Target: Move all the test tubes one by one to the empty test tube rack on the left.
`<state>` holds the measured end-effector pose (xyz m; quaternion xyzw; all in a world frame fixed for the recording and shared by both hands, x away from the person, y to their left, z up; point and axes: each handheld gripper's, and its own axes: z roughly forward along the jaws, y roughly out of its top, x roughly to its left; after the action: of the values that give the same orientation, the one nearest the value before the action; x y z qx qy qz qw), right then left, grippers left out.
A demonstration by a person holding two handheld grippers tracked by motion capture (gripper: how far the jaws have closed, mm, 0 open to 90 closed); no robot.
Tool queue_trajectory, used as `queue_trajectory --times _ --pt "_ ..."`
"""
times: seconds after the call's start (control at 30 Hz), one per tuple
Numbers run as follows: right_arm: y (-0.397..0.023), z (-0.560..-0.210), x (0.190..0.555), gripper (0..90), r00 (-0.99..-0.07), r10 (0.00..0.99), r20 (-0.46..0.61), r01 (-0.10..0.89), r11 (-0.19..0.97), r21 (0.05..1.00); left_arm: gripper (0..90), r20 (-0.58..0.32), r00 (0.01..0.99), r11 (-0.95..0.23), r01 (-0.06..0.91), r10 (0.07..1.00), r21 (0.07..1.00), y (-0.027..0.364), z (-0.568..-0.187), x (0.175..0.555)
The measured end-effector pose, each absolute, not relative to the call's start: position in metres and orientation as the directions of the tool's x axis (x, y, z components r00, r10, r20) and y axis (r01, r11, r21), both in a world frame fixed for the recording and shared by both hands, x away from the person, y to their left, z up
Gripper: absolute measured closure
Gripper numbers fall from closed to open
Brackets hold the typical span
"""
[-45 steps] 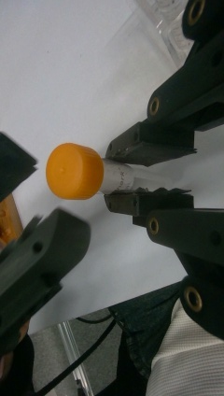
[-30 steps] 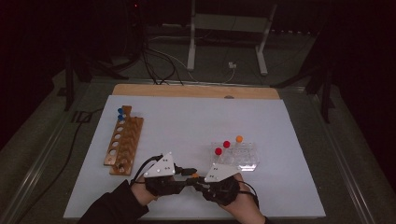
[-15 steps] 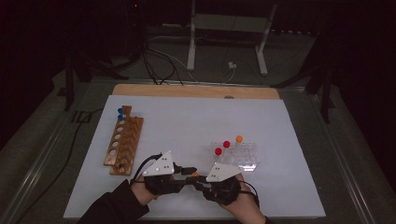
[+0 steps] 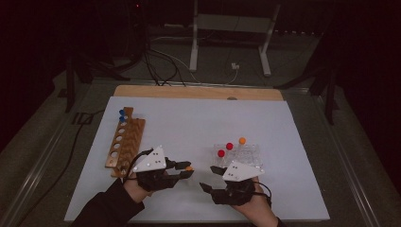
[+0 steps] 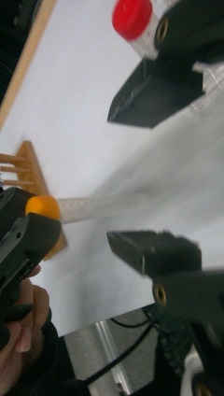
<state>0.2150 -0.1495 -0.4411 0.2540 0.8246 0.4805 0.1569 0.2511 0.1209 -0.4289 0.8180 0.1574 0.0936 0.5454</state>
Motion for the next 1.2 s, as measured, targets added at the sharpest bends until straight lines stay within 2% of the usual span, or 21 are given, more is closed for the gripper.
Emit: queue_trajectory --times 0.13,0.27,0.4,0.87,1.2 --pt "-0.154 -0.437 0.215 19.0 -0.816 0.578 0.0 0.257 0.363 0.895 71.2 -0.021 0.921 -0.343 0.167 0.39 0.924 0.132 -0.422 0.257" --pt "-0.158 -0.435 0.216 12.8 -0.801 0.598 0.012 0.264 0.335 0.905 71.2 -0.003 0.903 -0.336 0.163 0.43 0.927 0.145 -0.411 0.263" --pt "-0.161 -0.435 0.218 2.9 -0.798 0.602 0.026 0.276 0.326 0.904 71.2 -0.004 0.889 -0.317 0.168 0.458 0.934 0.158 -0.398 0.27" --pt "-0.168 -0.432 0.221 0.0 -0.796 0.603 0.046 0.277 0.295 0.914 71.2 0.044 0.816 -0.305 0.165 0.577 0.938 0.199 -0.366 0.293" --pt "-0.169 -0.431 0.22 0.0 -0.799 0.599 0.047 0.274 0.295 0.915 71.2 0.08 0.71 -0.3 0.19 0.7 0.935 0.233 -0.363 0.31"
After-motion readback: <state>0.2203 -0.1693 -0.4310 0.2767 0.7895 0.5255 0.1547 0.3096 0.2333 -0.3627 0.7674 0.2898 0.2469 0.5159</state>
